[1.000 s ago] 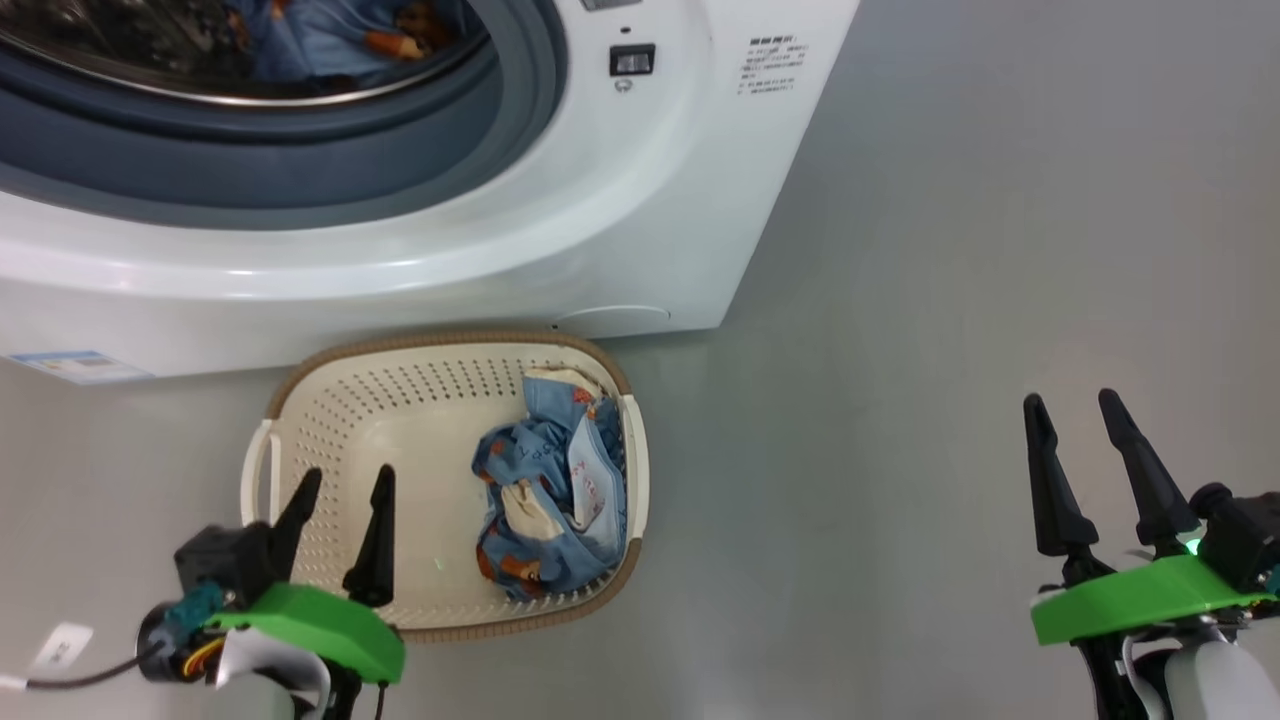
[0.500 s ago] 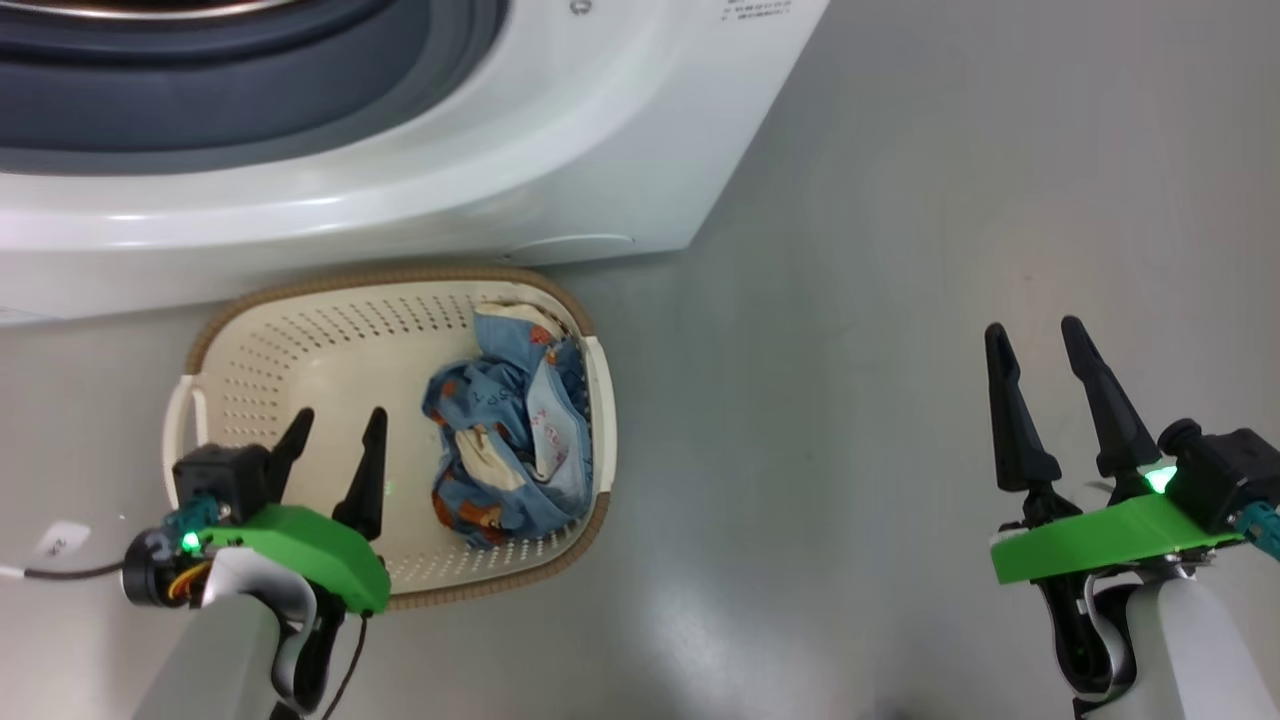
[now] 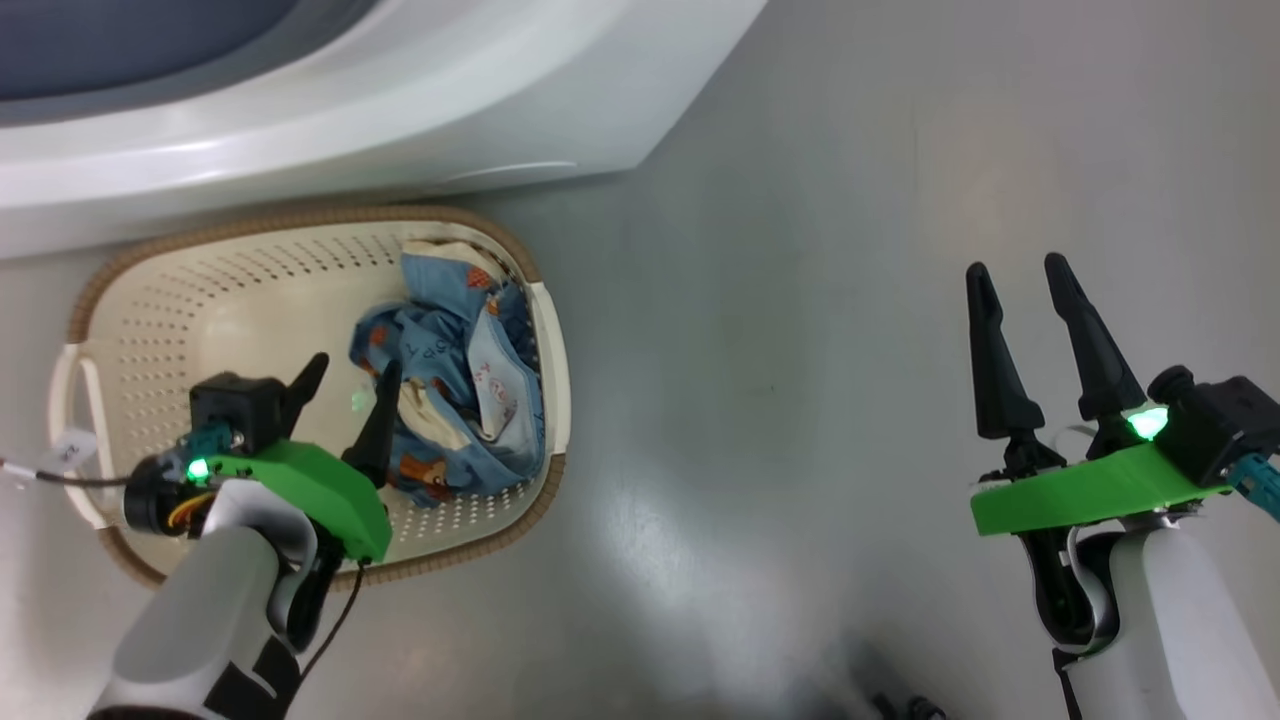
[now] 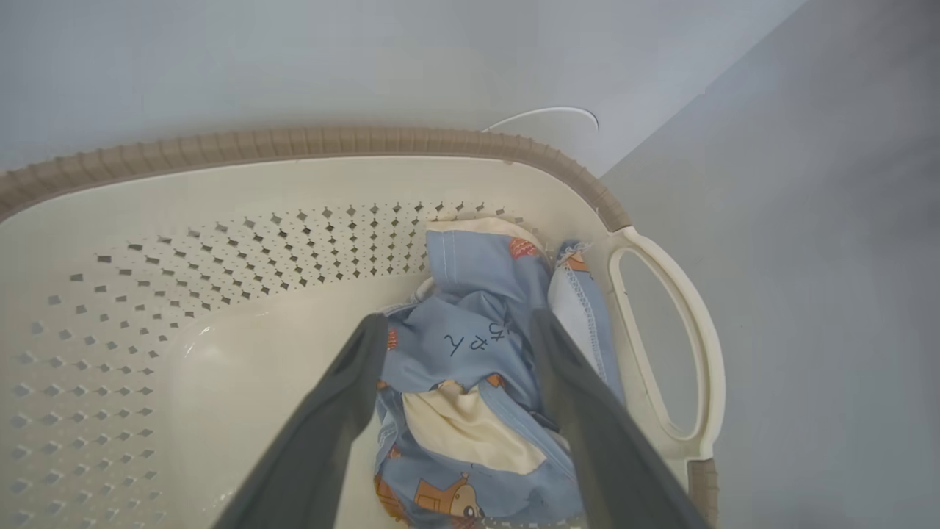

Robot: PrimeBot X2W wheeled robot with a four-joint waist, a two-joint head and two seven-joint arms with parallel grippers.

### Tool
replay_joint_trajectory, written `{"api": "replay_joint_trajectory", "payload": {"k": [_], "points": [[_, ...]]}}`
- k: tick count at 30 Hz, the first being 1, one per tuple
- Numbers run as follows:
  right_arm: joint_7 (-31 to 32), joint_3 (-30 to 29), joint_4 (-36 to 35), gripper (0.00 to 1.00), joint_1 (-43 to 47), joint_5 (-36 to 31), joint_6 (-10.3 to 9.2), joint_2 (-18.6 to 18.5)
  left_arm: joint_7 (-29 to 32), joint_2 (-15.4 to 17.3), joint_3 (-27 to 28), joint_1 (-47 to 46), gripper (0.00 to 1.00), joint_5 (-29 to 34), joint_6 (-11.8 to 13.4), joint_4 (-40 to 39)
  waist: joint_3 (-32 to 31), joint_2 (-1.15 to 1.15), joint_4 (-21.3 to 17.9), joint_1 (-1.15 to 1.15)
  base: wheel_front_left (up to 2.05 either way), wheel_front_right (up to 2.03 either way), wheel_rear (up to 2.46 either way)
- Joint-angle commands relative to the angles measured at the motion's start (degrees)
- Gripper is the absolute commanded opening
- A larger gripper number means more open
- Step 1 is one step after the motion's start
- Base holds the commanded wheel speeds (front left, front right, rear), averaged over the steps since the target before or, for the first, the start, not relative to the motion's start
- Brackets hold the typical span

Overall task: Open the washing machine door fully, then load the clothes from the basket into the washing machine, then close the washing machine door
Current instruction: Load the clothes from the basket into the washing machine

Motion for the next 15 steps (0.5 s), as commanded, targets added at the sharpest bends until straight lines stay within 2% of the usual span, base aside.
{"api": "replay_joint_trajectory", "payload": {"k": [1,6,15], "points": [[-0.3,1.3,-1.5,1.00,0.0,-0.5,0.09,0.3,-0.4,2.1,0.4,-0.8,1.00,-0.9,-0.1,0.0,2.1,0.00,-1.3,0.00,0.00,0.00,0.00],[-0.3,1.6,-1.7,1.00,-1.1,-0.4,0.09,0.5,-0.4,2.5,-5.8,-3.9,1.00,-5.5,-0.1,2.5,4.2,0.00,-2.1,0.00,0.00,0.00,0.00],[-0.3,1.9,-2.0,1.00,-2.2,-0.3,0.09,0.6,0.6,4.1,-21.8,-8.1,1.00,-18.6,-0.1,5.0,6.2,0.00,-3.2,0.00,0.00,0.00,0.00]]}}
